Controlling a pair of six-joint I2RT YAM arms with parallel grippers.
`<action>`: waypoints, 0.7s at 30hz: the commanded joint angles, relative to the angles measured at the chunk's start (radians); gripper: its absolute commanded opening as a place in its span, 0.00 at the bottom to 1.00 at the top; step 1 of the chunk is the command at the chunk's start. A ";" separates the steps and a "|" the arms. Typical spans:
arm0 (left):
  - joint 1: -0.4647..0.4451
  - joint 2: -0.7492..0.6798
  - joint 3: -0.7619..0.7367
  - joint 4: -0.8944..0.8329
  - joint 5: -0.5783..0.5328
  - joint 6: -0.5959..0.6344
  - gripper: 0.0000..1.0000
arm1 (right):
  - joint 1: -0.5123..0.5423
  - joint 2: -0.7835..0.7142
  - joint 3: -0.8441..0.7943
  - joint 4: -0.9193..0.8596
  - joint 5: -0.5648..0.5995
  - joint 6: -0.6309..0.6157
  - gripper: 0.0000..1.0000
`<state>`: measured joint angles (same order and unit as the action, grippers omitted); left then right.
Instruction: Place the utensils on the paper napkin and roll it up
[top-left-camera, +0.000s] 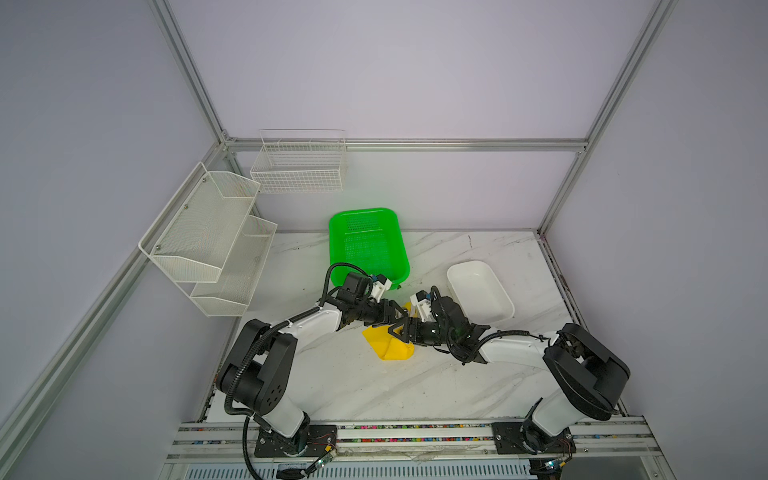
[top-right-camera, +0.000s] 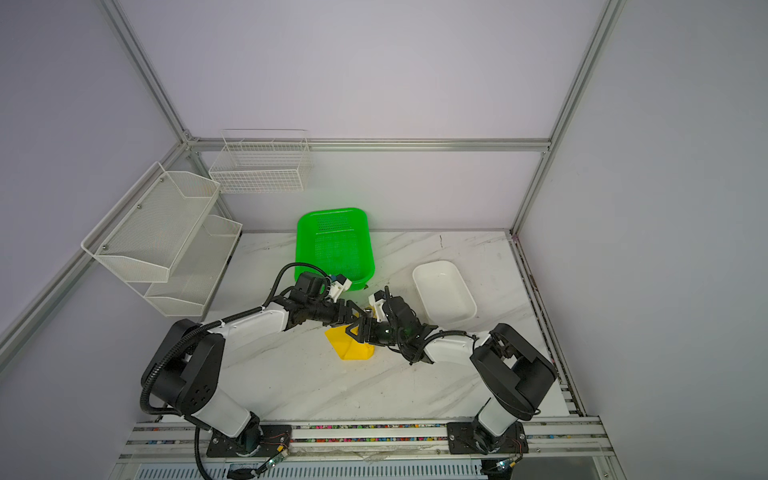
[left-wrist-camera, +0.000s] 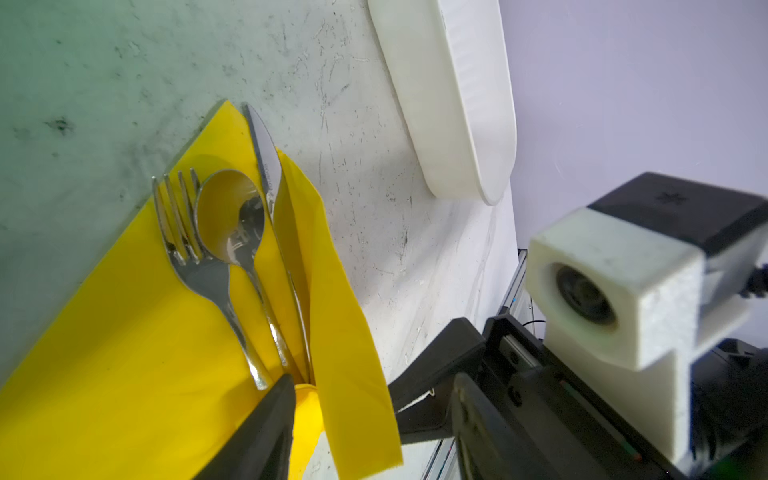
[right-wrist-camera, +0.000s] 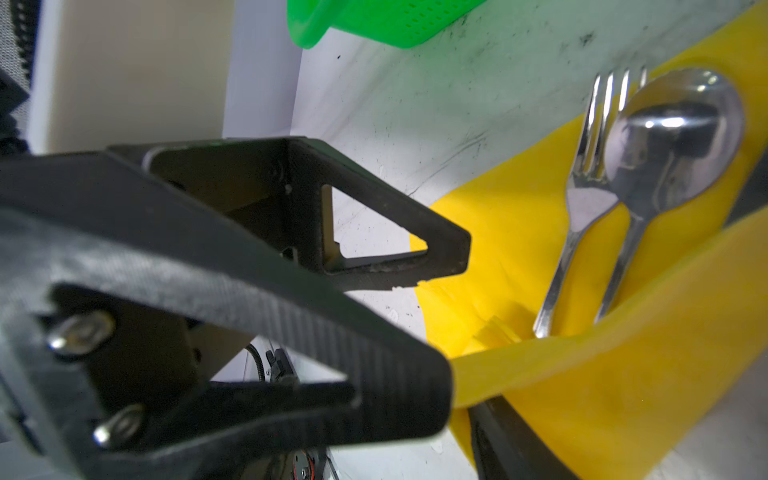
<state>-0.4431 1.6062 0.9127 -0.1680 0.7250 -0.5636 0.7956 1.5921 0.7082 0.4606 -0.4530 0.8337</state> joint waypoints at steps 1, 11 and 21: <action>-0.026 0.016 0.048 -0.106 0.105 0.066 0.60 | -0.024 0.012 0.031 0.147 0.047 0.030 0.65; -0.031 0.067 0.076 -0.140 0.136 0.107 0.57 | -0.024 0.019 0.025 0.144 0.047 0.033 0.65; -0.041 0.117 0.119 -0.266 0.081 0.202 0.52 | -0.024 0.024 0.037 0.142 0.045 0.030 0.65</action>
<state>-0.4393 1.7054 0.9886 -0.2852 0.7715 -0.4530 0.7959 1.6165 0.7082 0.4599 -0.4709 0.8337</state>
